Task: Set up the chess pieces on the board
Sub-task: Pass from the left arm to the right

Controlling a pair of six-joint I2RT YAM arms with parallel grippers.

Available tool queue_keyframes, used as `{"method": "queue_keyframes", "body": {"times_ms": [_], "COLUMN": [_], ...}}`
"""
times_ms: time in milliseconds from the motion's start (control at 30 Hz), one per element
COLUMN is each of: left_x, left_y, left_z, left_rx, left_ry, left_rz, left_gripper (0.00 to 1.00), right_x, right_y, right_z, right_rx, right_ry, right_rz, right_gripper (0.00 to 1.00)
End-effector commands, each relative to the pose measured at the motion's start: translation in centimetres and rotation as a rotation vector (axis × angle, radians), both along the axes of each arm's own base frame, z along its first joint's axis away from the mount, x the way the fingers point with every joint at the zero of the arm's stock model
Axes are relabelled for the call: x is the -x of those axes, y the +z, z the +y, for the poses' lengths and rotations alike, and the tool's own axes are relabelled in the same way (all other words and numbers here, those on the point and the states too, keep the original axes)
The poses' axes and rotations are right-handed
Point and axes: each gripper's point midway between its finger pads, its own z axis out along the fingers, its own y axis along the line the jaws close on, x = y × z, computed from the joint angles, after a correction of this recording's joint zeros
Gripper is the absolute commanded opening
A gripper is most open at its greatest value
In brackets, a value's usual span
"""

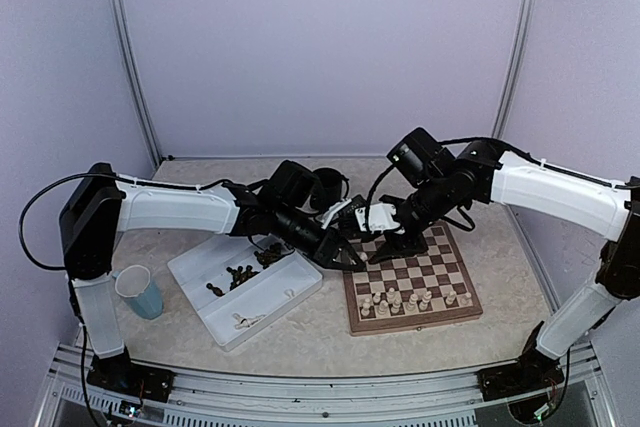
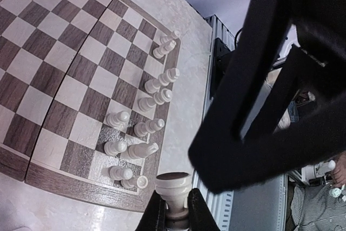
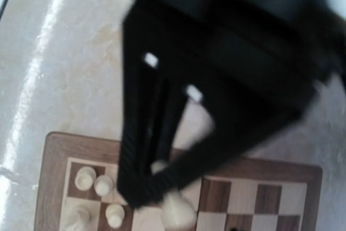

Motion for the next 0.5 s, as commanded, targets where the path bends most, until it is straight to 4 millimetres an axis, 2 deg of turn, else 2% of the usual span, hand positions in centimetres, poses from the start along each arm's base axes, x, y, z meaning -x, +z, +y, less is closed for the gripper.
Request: {"method": "queue_keyframes", "body": {"times_ms": [0, 300, 467], "left_x": [0.9, 2.1, 2.1], "left_y": [1.6, 1.3, 1.3], "left_z": [-0.7, -1.0, -1.0], "left_rx": [0.039, 0.042, 0.046], "left_ry": [-0.056, -0.112, -0.116], "left_rz": [0.048, 0.077, 0.076], "left_gripper": [0.09, 0.09, 0.09], "right_x": [-0.1, 0.8, 1.2], "right_y": [-0.8, -2.7, -3.2], "right_z": [0.7, 0.5, 0.4], "right_rx": [0.041, 0.101, 0.115], "right_ry": [0.030, 0.059, 0.070], "right_rz": [-0.081, -0.095, -0.092], "right_gripper": [0.45, 0.41, 0.33]}}
